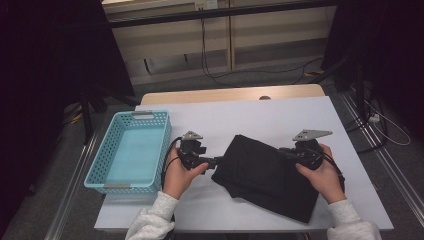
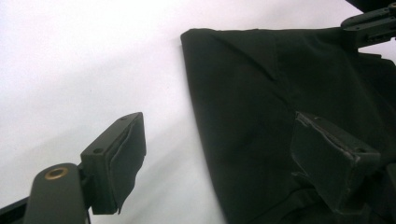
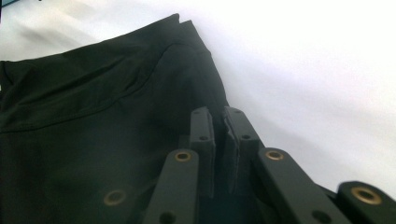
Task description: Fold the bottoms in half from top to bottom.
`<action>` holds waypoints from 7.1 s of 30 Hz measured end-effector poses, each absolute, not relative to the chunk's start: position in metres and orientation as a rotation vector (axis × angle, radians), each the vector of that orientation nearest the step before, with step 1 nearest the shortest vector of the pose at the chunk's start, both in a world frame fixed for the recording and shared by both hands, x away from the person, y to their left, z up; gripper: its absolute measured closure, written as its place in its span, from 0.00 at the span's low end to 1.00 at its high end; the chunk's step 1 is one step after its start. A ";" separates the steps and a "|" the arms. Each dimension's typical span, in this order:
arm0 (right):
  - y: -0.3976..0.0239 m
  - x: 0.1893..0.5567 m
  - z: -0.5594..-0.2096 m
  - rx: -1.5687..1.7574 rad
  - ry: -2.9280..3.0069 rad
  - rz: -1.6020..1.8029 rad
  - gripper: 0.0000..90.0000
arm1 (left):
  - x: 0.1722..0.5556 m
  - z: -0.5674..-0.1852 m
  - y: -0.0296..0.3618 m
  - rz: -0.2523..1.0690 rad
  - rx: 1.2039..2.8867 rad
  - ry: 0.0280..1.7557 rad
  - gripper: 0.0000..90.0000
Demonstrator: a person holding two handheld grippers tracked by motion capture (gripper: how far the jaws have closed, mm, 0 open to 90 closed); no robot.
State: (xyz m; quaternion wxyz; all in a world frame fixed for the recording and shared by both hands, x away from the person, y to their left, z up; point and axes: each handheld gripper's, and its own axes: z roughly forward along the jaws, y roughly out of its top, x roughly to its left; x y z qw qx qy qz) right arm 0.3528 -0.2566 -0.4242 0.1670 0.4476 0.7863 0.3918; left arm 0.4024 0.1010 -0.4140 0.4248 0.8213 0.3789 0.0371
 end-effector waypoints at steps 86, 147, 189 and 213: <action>-0.293 0.312 -0.411 1.341 2.220 1.179 0.92 | 0.401 -0.418 0.099 0.064 2.081 0.919 0.16; -0.312 0.304 -0.446 1.474 2.273 0.997 0.90 | 0.399 -0.419 0.097 0.082 2.093 0.916 0.16; -0.301 0.311 -0.434 1.402 2.251 1.041 0.90 | 0.385 -0.426 0.101 0.058 2.097 0.891 0.17; -0.299 0.310 -0.435 1.403 2.248 1.031 0.90 | 0.357 -0.444 0.101 0.033 2.114 0.804 0.31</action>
